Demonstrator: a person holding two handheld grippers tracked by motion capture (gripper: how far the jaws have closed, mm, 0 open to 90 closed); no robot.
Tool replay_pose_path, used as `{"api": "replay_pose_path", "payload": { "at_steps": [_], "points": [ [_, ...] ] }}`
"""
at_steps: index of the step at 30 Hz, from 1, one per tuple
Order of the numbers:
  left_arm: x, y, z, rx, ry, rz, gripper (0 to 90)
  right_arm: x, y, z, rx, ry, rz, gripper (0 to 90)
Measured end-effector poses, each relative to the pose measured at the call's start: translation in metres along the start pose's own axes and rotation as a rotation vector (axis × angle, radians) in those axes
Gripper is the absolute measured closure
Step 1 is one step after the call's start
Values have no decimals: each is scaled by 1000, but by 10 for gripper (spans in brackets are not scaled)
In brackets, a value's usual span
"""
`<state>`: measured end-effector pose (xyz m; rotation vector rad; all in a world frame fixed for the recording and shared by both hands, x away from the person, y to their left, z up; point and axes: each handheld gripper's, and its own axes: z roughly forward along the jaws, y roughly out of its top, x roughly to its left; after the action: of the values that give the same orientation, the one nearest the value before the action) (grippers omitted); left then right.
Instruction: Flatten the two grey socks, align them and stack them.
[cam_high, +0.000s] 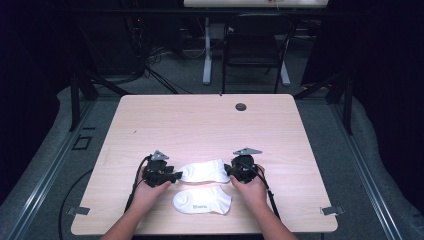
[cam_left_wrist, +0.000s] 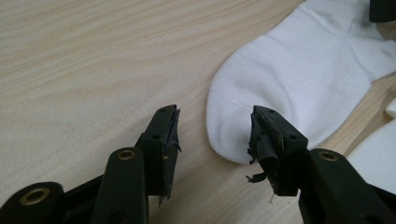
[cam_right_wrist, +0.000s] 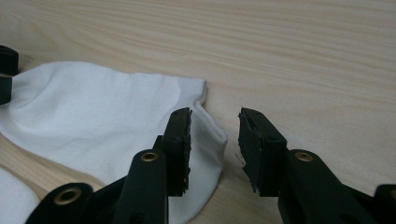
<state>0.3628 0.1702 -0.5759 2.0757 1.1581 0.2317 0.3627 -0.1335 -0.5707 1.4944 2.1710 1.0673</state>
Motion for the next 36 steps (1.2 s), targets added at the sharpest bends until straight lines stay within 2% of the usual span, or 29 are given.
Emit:
{"api": "replay_pose_path", "payload": {
  "at_steps": [6,10,14,17,24,28,33,36],
  "points": [
    [-2,0,1,-9,11,12,588,-1,-1,5,21,10,8,609],
    [-5,0,2,0,31,66,657,3,-4,8,25,6,-24,622],
    [-6,0,3,-1,34,74,704,6,-4,9,27,5,-60,687],
    [-6,0,3,1,26,71,743,8,-5,9,31,-5,-81,736],
    [-7,0,3,10,9,64,846,12,-6,8,35,-5,-95,840],
    [-6,0,3,7,7,49,882,12,-5,8,37,-14,-95,858],
    [-5,2,-1,0,-4,39,894,10,-3,4,22,12,-58,861],
    [-6,3,-5,-19,-10,32,895,10,-1,1,8,18,-57,861]
  ]
}}
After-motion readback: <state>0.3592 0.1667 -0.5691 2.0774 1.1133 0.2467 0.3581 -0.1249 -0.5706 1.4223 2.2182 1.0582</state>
